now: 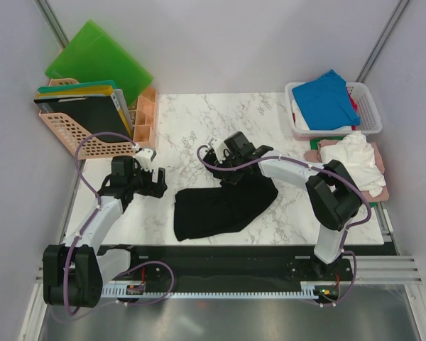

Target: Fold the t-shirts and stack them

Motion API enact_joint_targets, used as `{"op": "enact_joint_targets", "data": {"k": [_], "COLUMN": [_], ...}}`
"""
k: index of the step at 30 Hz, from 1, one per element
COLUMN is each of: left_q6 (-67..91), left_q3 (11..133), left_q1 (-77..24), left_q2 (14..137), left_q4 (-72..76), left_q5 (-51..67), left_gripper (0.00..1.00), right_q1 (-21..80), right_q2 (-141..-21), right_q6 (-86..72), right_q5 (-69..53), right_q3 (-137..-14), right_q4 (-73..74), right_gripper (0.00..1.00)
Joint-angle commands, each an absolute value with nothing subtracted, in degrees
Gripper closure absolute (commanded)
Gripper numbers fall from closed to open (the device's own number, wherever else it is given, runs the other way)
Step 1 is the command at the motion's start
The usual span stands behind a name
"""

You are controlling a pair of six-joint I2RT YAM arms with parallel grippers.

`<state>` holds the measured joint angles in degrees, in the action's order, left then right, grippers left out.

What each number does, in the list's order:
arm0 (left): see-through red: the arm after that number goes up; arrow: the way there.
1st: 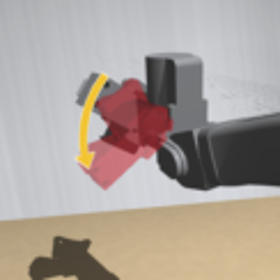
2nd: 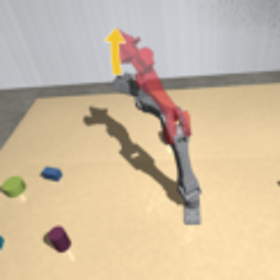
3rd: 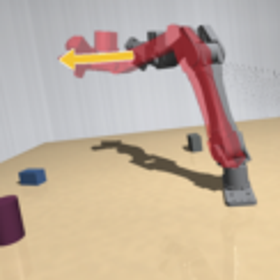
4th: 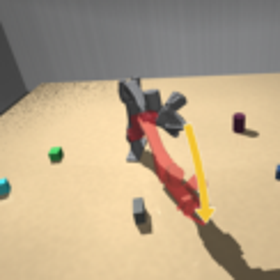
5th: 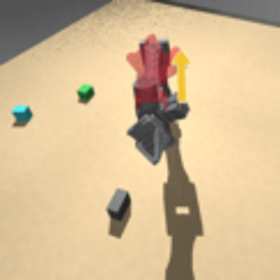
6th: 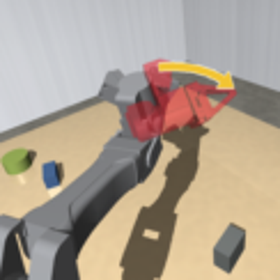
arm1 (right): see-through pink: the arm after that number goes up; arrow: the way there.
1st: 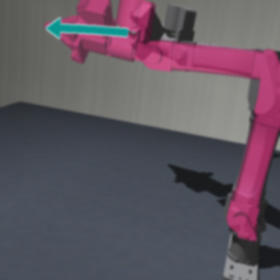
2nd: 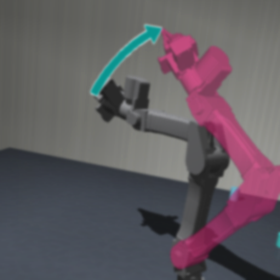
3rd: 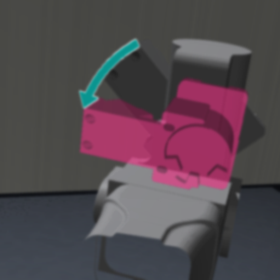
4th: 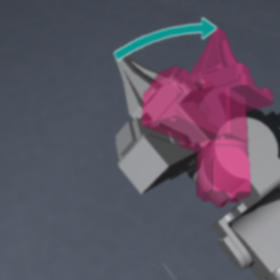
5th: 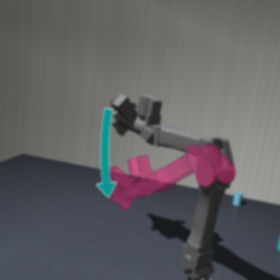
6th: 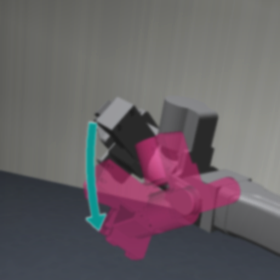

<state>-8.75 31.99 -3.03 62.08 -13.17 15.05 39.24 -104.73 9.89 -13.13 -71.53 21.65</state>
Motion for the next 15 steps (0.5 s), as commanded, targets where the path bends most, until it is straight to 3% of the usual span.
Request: {"op": "enact_joint_targets", "data": {"k": [1,2,5,10,14,15], "left_q6": [-10.9,-10.9,-11.0,-11.0,-11.0,-11.0], "left_q3": [34.1,34.1,34.2,34.1,33.8,33.8], "left_q1": [-3.1,-3.1,-3.1,-3.1,-3.1,-3.1], "left_q2": [61.9,62.0,62.1,61.9,61.2,61.1], "left_q4": [-12.1,-12.2,-12.3,-12.3,-12.2,-12.3], "left_q5": [14.8,14.9,14.9,14.9,14.9,14.9], "left_gripper": [0.0,0.0,0.0,0.0,0.0,0.0], "right_q1": [39.3,39.3,39.5,40.8,40.7,40.7], "right_q2": [-103.3,-103.4,-103.6,-107.0,-110.7,-111.4], "right_q6": [10.8,11.0,10.5,10.9,11.0,10.9], "right_q5": [-10.6,-10.9,-11.8,-9.7,-8.1,-7.5], "right_q3": [-73.7,-74.0,-74.7,-77.3,-80.3,-80.9], "right_q4": [19.5,19.4,19.4,19.2,18.8,18.7], "right_gripper": [0.87,0.65,0.41,0.34,0.35,0.4]}}
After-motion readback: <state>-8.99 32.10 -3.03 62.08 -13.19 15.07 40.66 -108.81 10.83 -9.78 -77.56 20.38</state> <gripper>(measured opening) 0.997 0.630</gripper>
